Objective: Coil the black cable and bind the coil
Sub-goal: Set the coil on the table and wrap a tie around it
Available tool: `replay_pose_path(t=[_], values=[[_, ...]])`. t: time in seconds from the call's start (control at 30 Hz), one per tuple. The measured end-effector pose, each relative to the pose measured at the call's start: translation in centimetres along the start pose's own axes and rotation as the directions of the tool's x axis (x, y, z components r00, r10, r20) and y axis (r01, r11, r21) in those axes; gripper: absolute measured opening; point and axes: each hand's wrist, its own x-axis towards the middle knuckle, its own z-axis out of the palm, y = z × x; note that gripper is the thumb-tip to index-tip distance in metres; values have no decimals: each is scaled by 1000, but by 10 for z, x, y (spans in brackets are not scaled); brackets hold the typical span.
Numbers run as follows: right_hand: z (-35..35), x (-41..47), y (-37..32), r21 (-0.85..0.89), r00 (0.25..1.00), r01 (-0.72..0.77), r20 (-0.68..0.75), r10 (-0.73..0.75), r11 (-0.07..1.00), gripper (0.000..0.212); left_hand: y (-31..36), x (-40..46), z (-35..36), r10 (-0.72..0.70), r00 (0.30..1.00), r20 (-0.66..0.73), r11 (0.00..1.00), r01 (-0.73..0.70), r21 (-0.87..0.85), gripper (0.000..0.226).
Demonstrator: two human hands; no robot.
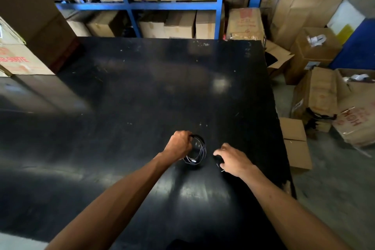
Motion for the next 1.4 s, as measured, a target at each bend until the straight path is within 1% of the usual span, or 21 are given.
replay_pose_path(t=[0.07, 0.13, 0.27, 0.37, 0.43, 0.5, 0.6, 0.67, 0.7, 0.83, 0.87, 0.93, 0.97, 1.0, 1.07, 1.1, 1.17, 1.2, 1.23, 1.33, 1.4], values=[[9, 8, -1, -45, 1000, -14, -5, 14, 999, 26, -4, 2, 4, 9, 999, 41, 1000, -10, 9, 26], [10, 14, 0, -59, 998, -34, -47, 31, 998, 20, -9, 4, 6, 25, 995, 93, 1000, -25, -1, 25], [-15, 23, 3, 101, 962, -94, -246, 116, 991, 17, -12, 5, 5, 91, 982, 163, 993, -76, -93, 30], [-41, 26, 2, 229, 944, -64, -302, 134, 971, 15, -6, 3, 7, 91, 974, 210, 972, -41, -233, 48], [-52, 24, -3, 302, 954, -28, -277, 116, 953, 13, 1, 3, 7, 109, 968, 225, 957, -41, -288, 54], [-58, 21, -8, 387, 966, 13, -244, 89, 922, 11, 6, 3, 6, 129, 966, 224, 955, -61, -289, 54], [-65, 17, -14, 503, 988, 37, -148, 44, 863, 9, 11, 1, 1, 149, 965, 216, 956, -85, -280, 37], [-70, 12, -16, 556, 995, 35, -96, 23, 831, 18, 12, -2, -3, 170, 961, 218, 961, -113, -253, 25], [-72, 10, -16, 568, 995, 34, -92, 22, 822, 22, 12, -3, -5, 173, 960, 222, 965, -120, -233, 23], [-77, 2, -22, 597, 996, 15, -81, 42, 802, 16, 13, -5, -10, 135, 961, 241, 981, -96, -169, 21], [-78, 0, -25, 579, 993, 45, -115, 26, 814, 17, 14, -5, -11, 115, 963, 244, 984, -78, -158, 19], [-80, -4, -31, 445, 961, 183, -270, -63, 877, 13, 15, -4, -13, 70, 969, 238, 986, -31, -165, 18], [-81, -7, -35, 352, 929, 260, -347, -132, 899, 10, 15, -4, -14, 52, 971, 231, 983, -9, -183, 18], [-82, -11, -38, 267, 893, 325, -402, -202, 907, 14, 16, -4, -16, 40, 973, 228, 978, 8, -207, 18], [-84, -18, -44, 69, 818, 408, -470, -331, 910, 23, 17, -3, -18, 33, 971, 238, 957, 38, -288, 19], [-84, -21, -46, -44, 777, 430, -490, -395, 902, 22, 17, -3, -19, 34, 967, 251, 938, 56, -341, 20], [-85, -26, -50, -186, 723, 452, -497, -481, 872, 14, 18, -5, -23, 38, 957, 289, 885, 102, -455, 24], [-86, -29, -52, -206, 721, 445, -495, -485, 871, 12, 19, -6, -24, 36, 950, 309, 852, 132, -506, 25], [-88, -32, -54, -212, 729, 428, -494, -474, 879, 14, 20, -6, -25, 32, 946, 321, 824, 157, -545, 23], [-89, -39, -58, -277, 736, 385, -483, -474, 880, 34, 23, -9, -29, 11, 946, 324, 753, 205, -625, 20], [-89, -41, -59, -353, 733, 366, -460, -500, 861, 38, 24, -11, -33, 23, 937, 347, 697, 234, -677, 22]])
